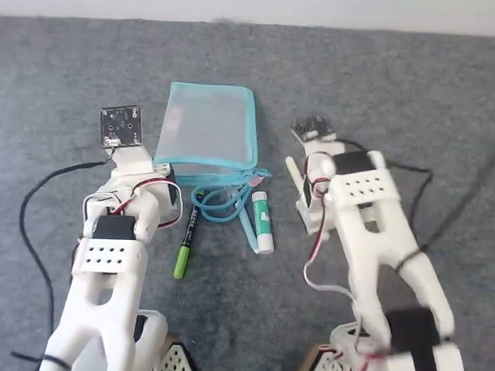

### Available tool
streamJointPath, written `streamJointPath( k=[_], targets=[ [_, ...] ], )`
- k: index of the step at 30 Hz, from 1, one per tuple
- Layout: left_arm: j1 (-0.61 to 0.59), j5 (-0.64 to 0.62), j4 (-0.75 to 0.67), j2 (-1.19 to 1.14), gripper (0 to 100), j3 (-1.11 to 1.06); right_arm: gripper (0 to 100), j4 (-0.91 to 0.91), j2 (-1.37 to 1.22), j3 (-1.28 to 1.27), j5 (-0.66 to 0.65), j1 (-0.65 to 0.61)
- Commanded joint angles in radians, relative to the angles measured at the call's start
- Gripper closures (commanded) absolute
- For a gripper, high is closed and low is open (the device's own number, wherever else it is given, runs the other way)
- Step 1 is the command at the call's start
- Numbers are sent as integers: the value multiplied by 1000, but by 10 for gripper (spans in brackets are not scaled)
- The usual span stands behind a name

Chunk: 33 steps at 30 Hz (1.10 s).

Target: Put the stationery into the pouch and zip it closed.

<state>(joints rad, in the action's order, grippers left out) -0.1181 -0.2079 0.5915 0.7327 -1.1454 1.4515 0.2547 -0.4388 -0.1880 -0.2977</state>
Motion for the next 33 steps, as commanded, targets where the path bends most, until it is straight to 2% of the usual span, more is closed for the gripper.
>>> streamJointPath(
  k=[1, 7, 11, 23, 33],
  targets=[
    [-3, -15, -18, 2, 988, 8, 991, 165, 225, 155, -58, -24],
    [-2, -15, -20, 0, 988, 8, 991, 329, 424, 229, -94, -274],
    [3, -15, -21, 0, 988, 8, 991, 320, 414, 230, -49, -409],
    [3, -15, -21, 0, 988, 8, 991, 306, 120, 411, -37, -415],
    [2, -15, -20, 0, 988, 8, 989, 84, -229, 632, 78, -412]
  ],
)
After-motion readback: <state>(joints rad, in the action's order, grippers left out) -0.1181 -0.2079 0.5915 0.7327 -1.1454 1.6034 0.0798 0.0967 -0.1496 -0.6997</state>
